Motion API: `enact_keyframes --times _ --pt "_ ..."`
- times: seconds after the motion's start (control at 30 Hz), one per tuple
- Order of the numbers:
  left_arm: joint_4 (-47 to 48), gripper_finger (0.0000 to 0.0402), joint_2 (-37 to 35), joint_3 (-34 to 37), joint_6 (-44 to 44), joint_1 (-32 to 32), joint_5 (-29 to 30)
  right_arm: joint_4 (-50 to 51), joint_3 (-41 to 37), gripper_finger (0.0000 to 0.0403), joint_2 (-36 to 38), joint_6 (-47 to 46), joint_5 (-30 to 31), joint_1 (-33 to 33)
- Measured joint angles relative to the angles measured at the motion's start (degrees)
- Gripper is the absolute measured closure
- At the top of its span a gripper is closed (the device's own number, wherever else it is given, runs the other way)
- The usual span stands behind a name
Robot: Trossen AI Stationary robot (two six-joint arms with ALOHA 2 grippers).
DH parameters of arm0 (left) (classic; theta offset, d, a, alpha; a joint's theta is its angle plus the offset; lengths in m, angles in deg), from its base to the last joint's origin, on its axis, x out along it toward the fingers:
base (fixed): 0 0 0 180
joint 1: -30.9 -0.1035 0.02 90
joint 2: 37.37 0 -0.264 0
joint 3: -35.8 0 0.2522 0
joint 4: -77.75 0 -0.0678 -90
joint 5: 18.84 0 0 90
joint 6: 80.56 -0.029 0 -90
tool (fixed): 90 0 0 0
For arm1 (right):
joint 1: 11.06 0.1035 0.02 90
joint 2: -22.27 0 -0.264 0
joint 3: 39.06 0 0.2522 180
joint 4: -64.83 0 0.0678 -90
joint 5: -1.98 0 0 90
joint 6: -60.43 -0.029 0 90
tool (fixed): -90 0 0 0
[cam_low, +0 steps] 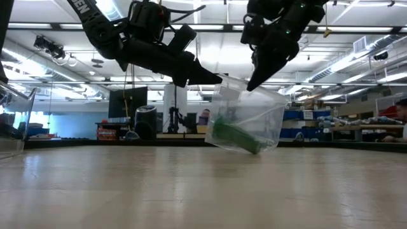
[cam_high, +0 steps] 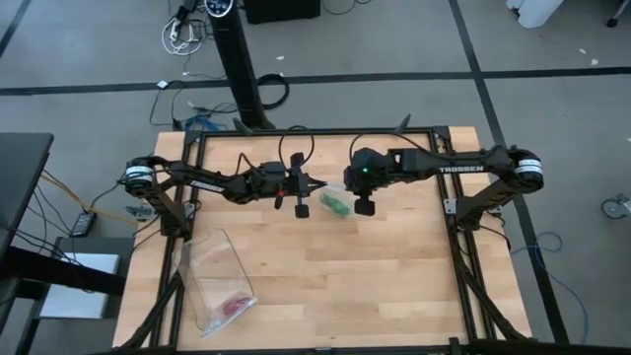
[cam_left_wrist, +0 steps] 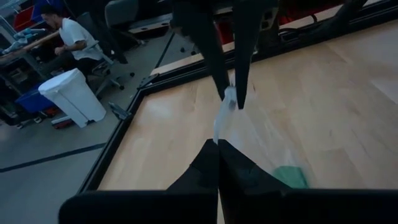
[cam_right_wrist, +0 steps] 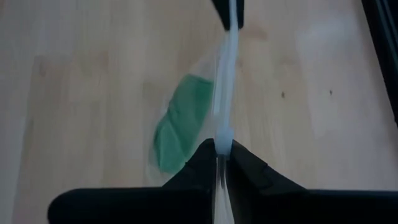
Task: Roll bandage
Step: Close the transparent zip bag
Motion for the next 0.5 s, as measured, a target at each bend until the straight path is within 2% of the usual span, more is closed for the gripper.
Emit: enact_keyframes --times 0.5 --pt "0.9 0.0401 -1.9 0.1 0.2 -0.2 0.5 9.8 -0.2 0.0385 1.8 -1.6 0.6 0.0"
